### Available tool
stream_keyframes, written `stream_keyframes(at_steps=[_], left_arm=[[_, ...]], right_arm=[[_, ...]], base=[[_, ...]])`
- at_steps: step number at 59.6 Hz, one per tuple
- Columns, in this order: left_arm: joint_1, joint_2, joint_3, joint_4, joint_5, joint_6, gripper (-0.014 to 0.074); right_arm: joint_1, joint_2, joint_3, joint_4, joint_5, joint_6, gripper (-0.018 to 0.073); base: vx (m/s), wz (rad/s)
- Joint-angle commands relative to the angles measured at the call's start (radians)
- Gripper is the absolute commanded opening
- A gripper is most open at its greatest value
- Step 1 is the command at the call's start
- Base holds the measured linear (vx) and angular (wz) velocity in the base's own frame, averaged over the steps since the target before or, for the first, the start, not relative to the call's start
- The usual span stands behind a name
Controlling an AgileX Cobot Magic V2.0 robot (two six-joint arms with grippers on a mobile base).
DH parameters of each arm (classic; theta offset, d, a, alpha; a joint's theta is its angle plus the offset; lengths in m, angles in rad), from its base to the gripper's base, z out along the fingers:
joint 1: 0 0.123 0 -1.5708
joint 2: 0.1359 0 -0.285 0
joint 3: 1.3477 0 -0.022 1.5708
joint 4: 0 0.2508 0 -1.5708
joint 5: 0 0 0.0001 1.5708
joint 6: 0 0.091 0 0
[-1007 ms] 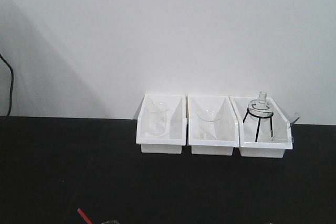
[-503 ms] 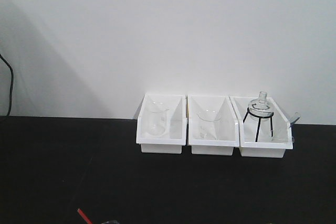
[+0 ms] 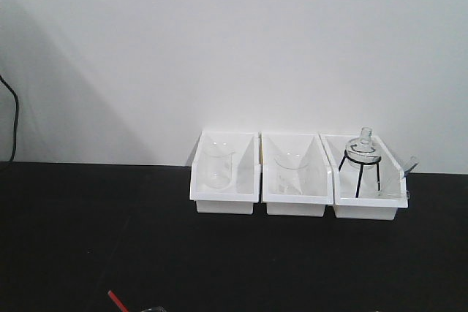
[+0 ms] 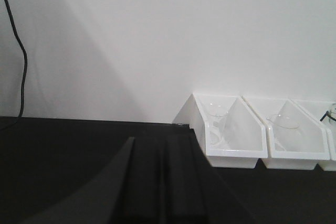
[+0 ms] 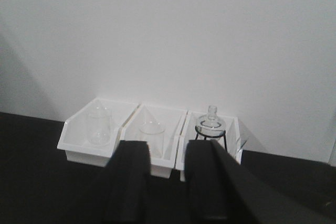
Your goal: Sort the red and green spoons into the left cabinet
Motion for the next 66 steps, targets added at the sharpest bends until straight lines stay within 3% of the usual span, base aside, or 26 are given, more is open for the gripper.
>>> stream_keyframes(at_steps=[1, 11, 18, 33, 44, 59, 62, 66], left_arm=[[0.000, 0.001, -0.037, 0.001, -0.057, 0.003, 0.0347], [0.000, 0.001, -0.037, -0.001, -0.031, 0.003, 0.0505], [0.000, 0.001, -0.037, -0.001, -0.008, 0.003, 0.0543], [0.000, 0.001, -0.037, -0.001, 0.032, 0.003, 0.0544], [0.000, 0.001, -0.037, -0.001, 0.036, 0.003, 0.0544], [0.000, 0.001, -0.037, -0.001, 0.043, 0.003, 0.0544], [0.000, 0.001, -0.037, -0.001, 0.043, 0.003, 0.0544], [0.000, 0.001, -0.037, -0.001, 0.047, 0.003, 0.0544]], right_arm=[[-0.003, 0.013, -0.033, -0.003, -0.038, 0.002, 0.0474], [-0.003, 0.016, -0.033, -0.008, -0.030, 0.002, 0.0669], [-0.003, 0.016, -0.033, -0.005, -0.033, 0.002, 0.0711], [-0.003, 0.026, 0.014, 0.003, -0.160, 0.002, 0.0659], [-0.003, 0.026, 0.286, 0.010, -0.497, 0.024, 0.0576], [-0.003, 0.026, 0.782, 0.029, -1.018, 0.240, 0.0520], [-0.003, 0.029, 0.765, 0.029, -0.931, 0.238, 0.0518], [-0.003, 0.045, 0.754, 0.014, -0.929, 0.209, 0.0518]], base=[[0.00, 0.00], [0.00, 0.00], [0.00, 0.00], [0.00, 0.00], [0.00, 0.00], [0.00, 0.00], [0.00, 0.00], [0.00, 0.00]])
